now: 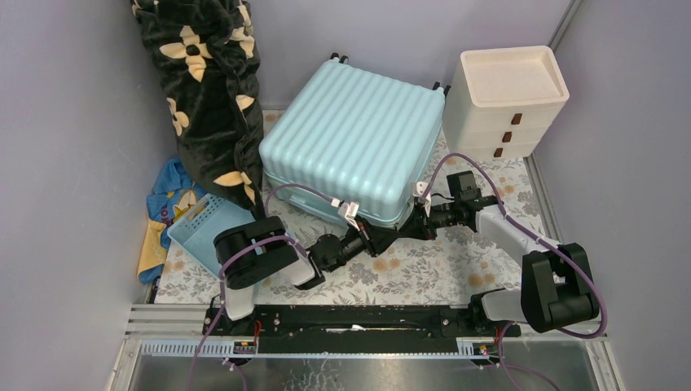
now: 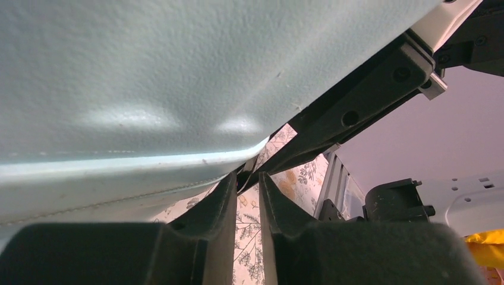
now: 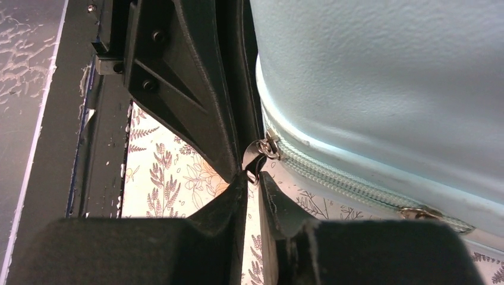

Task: Open, take out, and arrange the luggage
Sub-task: Unzip the luggage at the center of the board.

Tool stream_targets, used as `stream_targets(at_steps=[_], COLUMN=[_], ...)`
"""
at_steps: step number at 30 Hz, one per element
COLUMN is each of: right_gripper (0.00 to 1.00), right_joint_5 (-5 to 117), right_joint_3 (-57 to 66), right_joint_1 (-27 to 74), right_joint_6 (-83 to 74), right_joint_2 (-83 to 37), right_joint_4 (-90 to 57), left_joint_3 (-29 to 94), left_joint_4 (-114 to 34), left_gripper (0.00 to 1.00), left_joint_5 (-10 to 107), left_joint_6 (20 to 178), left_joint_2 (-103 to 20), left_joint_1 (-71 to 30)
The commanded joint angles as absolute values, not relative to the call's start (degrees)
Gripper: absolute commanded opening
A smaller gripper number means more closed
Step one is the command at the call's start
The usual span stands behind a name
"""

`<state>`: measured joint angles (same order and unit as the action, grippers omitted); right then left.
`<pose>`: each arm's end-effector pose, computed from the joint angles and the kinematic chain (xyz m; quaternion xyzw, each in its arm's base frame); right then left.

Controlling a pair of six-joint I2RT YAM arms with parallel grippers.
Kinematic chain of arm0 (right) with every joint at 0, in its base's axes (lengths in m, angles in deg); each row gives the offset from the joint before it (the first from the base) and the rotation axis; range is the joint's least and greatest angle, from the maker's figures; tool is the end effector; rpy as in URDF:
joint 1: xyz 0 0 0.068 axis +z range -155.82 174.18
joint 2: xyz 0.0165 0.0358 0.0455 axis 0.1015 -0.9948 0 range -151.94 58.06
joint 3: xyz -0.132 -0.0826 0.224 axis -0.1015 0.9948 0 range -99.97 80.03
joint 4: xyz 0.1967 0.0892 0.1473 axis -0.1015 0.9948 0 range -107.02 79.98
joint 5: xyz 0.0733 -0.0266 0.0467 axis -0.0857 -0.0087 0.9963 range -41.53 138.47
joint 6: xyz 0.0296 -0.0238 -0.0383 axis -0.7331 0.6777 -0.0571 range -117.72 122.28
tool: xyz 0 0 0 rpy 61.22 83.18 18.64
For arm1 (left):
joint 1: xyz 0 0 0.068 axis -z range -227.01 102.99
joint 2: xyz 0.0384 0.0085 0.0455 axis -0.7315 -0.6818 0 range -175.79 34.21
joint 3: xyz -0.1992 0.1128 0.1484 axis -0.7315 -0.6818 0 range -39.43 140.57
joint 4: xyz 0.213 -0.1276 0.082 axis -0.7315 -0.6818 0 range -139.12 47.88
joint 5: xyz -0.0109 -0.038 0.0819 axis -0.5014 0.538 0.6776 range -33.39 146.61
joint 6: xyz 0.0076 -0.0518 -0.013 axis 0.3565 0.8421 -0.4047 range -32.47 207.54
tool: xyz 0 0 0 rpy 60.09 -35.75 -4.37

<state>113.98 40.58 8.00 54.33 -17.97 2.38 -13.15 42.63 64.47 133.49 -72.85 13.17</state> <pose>0.2237 0.0885 0.1983 -0.5701 0.5889 0.4084 0.4018 0.1558 -0.2621 0.1412 0.0345 0.6816 -0.5550 0.4756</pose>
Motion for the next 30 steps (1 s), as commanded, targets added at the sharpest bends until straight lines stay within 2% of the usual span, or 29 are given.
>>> stream_targets(at_steps=[1,8,14,17,22,30], right_gripper=[0.19,0.19,0.19,0.23,0.3,0.32], right_joint_5=[116.8,116.8,115.0,113.0,112.8,113.2], right_joint_3=[39.7,39.3,38.1,37.0,35.0,34.3], right_joint_1=[9.1,9.1,9.0,8.8,6.5,3.6], right_joint_6=[55.6,56.3,59.7,61.9,66.8,68.5], right_joint_2=[-17.5,-17.7,-17.1,-16.3,-15.4,-14.1], right_joint_4=[3.1,4.0,7.7,10.3,16.1,18.3], left_joint_3=[-10.7,-11.9,-13.6,-14.7,-16.3,-15.1], left_joint_4=[49.2,49.2,48.0,45.2,35.4,18.8], left_gripper=[0.22,0.0,0.0,0.0,0.0,0.0], left_joint_5=[64.5,65.6,67.0,67.0,67.6,72.0], left_joint_6=[133.0,133.3,132.5,131.5,129.8,127.3], left_joint_2=[-72.2,-71.8,-70.1,-68.0,-62.1,-55.0], left_joint_1=[12.5,12.5,12.5,12.5,12.6,12.6])
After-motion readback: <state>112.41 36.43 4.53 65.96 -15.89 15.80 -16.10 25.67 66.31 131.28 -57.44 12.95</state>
